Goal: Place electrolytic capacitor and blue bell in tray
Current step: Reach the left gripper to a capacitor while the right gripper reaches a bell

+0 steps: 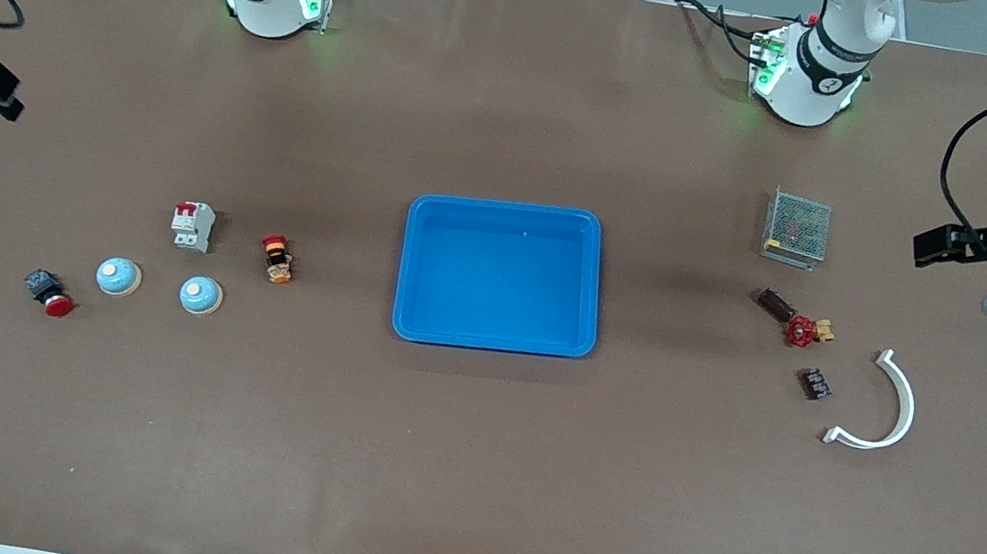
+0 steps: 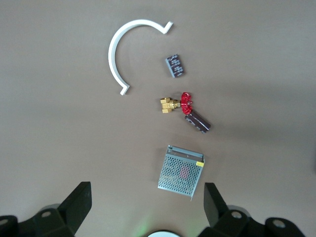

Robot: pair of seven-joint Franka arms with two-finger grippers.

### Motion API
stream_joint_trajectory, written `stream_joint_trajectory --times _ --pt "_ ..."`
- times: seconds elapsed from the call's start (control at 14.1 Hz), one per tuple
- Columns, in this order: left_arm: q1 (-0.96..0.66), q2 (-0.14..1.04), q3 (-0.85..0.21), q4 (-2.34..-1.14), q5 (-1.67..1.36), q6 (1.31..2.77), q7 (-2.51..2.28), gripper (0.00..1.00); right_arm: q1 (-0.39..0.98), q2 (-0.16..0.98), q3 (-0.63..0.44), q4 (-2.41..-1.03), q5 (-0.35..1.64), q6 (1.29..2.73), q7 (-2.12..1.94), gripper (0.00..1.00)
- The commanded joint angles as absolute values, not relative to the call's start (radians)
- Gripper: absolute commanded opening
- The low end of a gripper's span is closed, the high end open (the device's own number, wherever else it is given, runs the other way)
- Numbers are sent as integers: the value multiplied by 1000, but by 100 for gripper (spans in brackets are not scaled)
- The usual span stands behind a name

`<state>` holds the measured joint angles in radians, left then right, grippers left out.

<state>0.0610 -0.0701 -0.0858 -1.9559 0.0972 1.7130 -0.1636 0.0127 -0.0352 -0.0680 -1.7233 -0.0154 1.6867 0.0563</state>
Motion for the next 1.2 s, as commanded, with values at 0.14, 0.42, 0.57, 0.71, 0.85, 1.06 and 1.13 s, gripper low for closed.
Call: stream_joint_trajectory --times 0.14,0.42,0.57,0.71,0.85,1.06,1.13 --pt "74 -117 -100 -2256 101 2016 -357 100 24 -54 -63 -1983 -3 1928 100 100" --pt "71 -77 -100 -2379 101 2207 -466 97 70 -48 -63 -2109 -5 2086 184 100" --pt "74 -55 -100 -2430 101 2305 -511 91 109 -38 -63 -2181 -6 2193 241 100" --pt "74 -12 -101 -2451 100 2374 -572 87 133 -2 -63 -2227 -9 2293 273 100" --pt "69 37 -109 -2459 100 2433 -653 81 143 49 -63 -2241 -9 2357 276 100" --pt "64 115 -132 -2468 100 2546 -776 74 152 147 -63 -2241 -9 2449 276 100" --pt "63 133 -132 -2470 100 2571 -799 73 153 187 -63 -2241 -9 2488 276 100"
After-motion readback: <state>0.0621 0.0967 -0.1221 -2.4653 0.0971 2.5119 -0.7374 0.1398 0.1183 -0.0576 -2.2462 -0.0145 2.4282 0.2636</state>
